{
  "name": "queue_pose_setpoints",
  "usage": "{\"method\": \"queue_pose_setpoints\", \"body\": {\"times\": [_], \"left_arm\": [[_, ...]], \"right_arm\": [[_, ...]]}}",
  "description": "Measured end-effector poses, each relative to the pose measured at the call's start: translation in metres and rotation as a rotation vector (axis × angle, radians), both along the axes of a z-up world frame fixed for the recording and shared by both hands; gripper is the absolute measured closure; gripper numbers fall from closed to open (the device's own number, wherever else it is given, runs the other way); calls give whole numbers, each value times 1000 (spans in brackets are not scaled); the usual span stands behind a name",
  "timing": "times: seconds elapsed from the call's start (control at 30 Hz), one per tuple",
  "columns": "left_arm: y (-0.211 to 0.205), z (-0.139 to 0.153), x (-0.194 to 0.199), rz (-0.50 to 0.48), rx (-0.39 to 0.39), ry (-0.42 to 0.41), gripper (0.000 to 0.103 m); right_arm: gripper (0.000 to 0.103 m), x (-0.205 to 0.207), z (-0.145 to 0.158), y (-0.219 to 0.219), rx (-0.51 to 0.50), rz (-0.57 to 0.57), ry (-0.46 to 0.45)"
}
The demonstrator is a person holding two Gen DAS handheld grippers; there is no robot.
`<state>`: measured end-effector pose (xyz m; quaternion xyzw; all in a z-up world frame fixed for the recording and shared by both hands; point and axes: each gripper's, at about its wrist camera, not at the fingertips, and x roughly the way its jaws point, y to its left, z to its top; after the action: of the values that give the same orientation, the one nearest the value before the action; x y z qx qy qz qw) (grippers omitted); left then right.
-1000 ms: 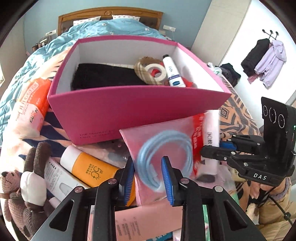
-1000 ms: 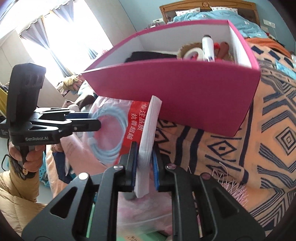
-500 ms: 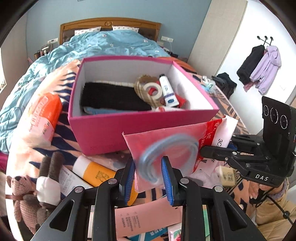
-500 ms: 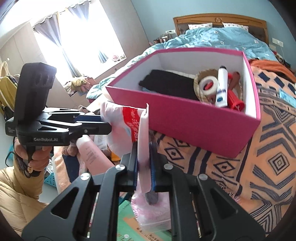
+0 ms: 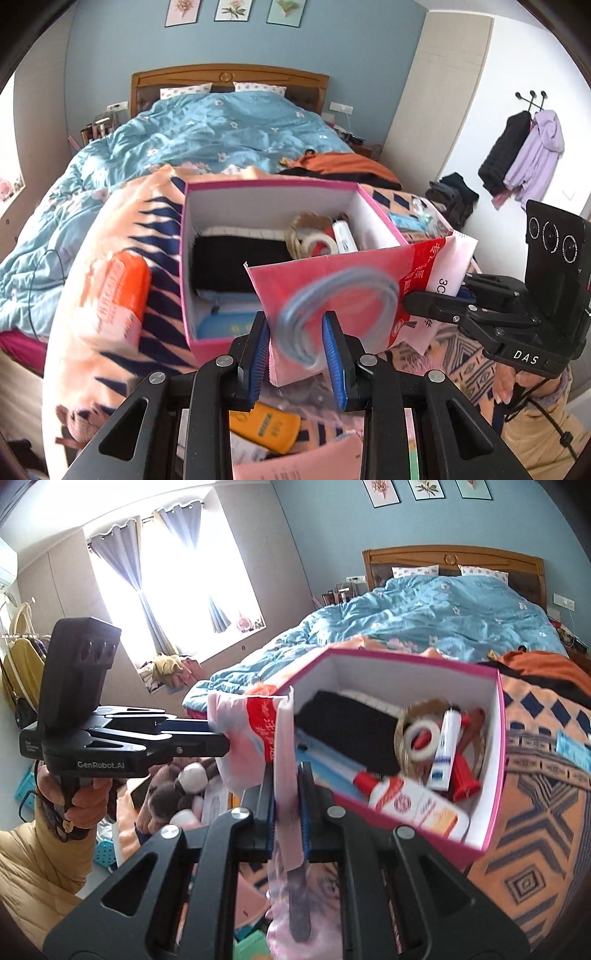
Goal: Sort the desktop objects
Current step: 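Lower the pink bag into the box with the right gripper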
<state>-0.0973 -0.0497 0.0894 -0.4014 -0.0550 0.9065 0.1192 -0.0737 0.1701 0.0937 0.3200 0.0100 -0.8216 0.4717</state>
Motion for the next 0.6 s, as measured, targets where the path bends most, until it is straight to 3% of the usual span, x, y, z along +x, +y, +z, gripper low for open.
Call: {"method": "queue_pose_setpoints", "body": {"times": [0.27, 0.6], "left_arm": [[-9, 4, -31, 43, -36, 8, 74], [-20, -13, -68, 79, -19, -28, 74]], "right_arm": [[91, -34, 7, -19, -6, 1, -5], [91, -70, 0, -37, 15, -11, -51]]}}
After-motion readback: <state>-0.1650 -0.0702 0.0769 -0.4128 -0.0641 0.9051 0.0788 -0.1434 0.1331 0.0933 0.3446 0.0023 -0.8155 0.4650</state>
